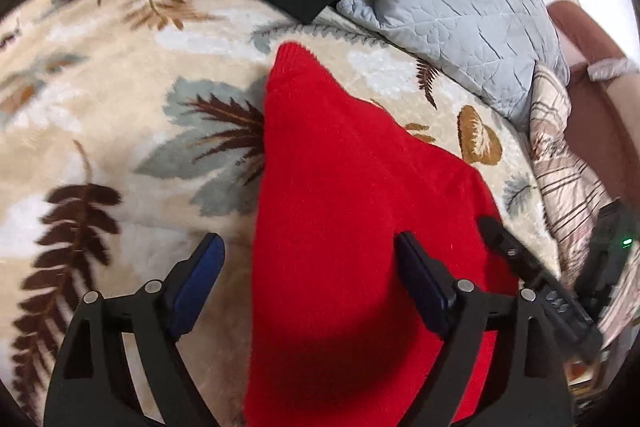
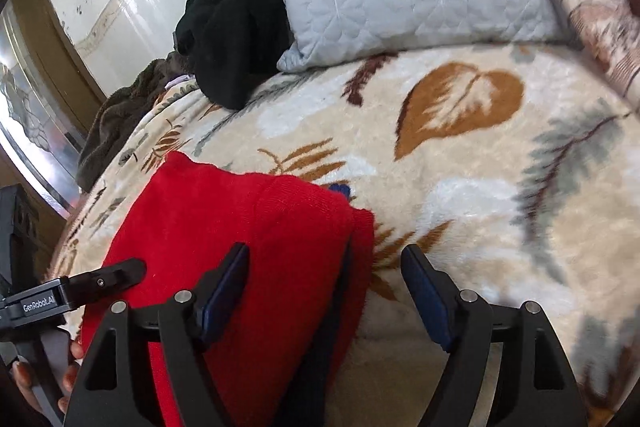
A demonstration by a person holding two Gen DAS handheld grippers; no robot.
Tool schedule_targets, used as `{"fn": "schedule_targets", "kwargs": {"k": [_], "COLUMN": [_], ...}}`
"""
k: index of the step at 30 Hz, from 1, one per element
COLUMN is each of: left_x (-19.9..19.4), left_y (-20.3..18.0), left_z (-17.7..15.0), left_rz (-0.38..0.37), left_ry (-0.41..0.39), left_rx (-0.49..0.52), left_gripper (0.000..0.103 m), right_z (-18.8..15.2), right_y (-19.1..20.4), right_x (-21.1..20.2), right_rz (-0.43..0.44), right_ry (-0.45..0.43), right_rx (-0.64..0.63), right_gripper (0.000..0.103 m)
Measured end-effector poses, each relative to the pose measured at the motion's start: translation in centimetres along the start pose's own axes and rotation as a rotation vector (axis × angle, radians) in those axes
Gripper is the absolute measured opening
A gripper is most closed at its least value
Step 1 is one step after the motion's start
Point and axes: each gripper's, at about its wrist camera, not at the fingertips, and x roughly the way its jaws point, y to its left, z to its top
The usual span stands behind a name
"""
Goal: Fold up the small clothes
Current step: 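Pat the red bundle square with both grippers, then lift them away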
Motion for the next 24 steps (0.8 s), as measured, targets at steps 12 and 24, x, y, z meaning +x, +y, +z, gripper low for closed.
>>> {"fn": "schedule_targets", "kwargs": {"k": [12, 24], "left_x": [-3.5, -6.0], "left_y": [-0.9, -0.3], "left_z": [-3.2, -5.6], "left_rz": [0.100, 0.076], "left_ry": [-0.057, -0.044], "left_rx": [0.103, 0.152], "left_gripper": [0.088, 0.088], "right_z": [-4.6, -6.9], "right_y": [4.5, 4.0], "right_x": [-3.9, -6.9], "right_rz": [0.026, 0.012], "right_ry": [0.012, 0.003], "right_rx": [-0.232, -0.212], "right_gripper": [0.035, 0.036]}}
